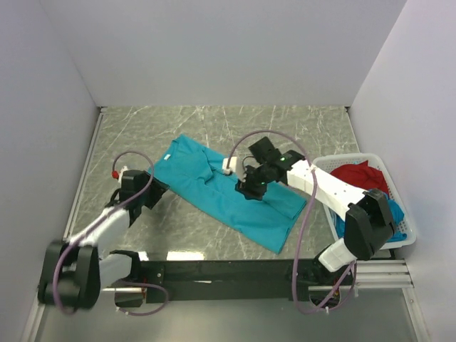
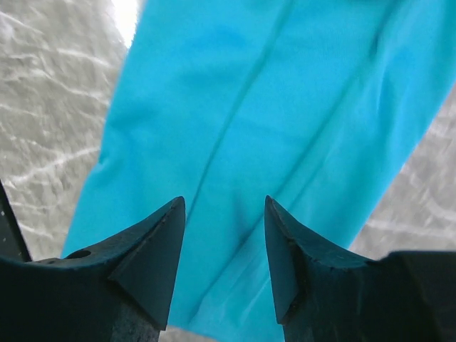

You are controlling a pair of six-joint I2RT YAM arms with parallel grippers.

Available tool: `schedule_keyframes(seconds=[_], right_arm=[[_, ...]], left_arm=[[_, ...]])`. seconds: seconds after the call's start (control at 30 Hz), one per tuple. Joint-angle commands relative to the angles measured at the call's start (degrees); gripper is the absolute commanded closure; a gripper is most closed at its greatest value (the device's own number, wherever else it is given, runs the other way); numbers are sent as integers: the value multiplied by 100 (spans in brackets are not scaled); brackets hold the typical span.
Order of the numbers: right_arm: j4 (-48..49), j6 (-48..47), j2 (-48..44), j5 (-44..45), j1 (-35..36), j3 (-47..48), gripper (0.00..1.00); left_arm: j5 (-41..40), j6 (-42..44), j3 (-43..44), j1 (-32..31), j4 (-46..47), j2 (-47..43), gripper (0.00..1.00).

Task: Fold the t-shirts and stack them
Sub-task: Fold the tshirt

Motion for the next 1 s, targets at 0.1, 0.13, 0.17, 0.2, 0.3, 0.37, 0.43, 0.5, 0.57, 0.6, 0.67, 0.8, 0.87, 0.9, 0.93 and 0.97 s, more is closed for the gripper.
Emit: schedule_keyframes(seconds=[0.1, 0.13, 0.17, 0.2, 0.3, 0.37, 0.43, 0.5, 0.57, 0.6, 0.67, 0.8, 0.87, 0.9, 0.93, 0.97], right_arm=[[-110, 233, -598, -735, -736, -337, 44], [-101, 242, -747, -796, -867, -355, 44], [-75, 242, -809, -884, -947, -381, 44], [-49, 286, -932, -1041, -1026, -442, 44], [-31, 286, -1082, -1218, -1255, -513, 44], [-31, 312, -1188, -1342, -1360, -504, 44], [-31, 321, -1284, -1403, -1413, -504, 44], [-22, 321, -1363, -1438, -1457, -530, 44], [22, 330, -1381, -1439, -1466, -557, 44], [13, 313, -1381, -1421, -1466, -566, 44], [13, 321, -1372, -1430, -1466, -566, 44], [75, 304, -1302, -1342, -1466, -636, 44], [83, 277, -1250, -1316, -1466, -645, 44], [92, 269, -1206, -1281, -1466, -662, 44], [110, 277, -1205, -1280, -1466, -671, 44], [127, 269, -1197, -1272, -1475, -680, 44]], left_arm=[[-35, 411, 1122, 386, 493, 1940, 48], [-114, 438, 1203, 386, 475, 2109, 48], [-149, 447, 1273, 386, 475, 2250, 49], [-150, 456, 1422, 395, 432, 2530, 52], [-334, 604, 1852, 421, 309, 3127, 78], [-238, 780, 2107, 491, 203, 3436, 95], [-211, 1095, 2555, 579, 124, 3858, 99], [-211, 1447, 3194, 649, 89, 4341, 99], [-211, 1633, 3828, 702, -402, 4989, 100], [-55, 1712, 4528, 729, -543, 5220, 100], [139, 1879, 5287, 729, -990, 5947, 100], [640, 2011, 7717, 729, -1711, 7151, 99], [1228, 2186, 8390, 729, -1923, 7593, 95], [1335, 2257, 8776, 729, -1968, 7613, 92], [1310, 2388, 8823, 729, -1925, 7552, 87], [1127, 2468, 8684, 729, -1837, 7221, 71]])
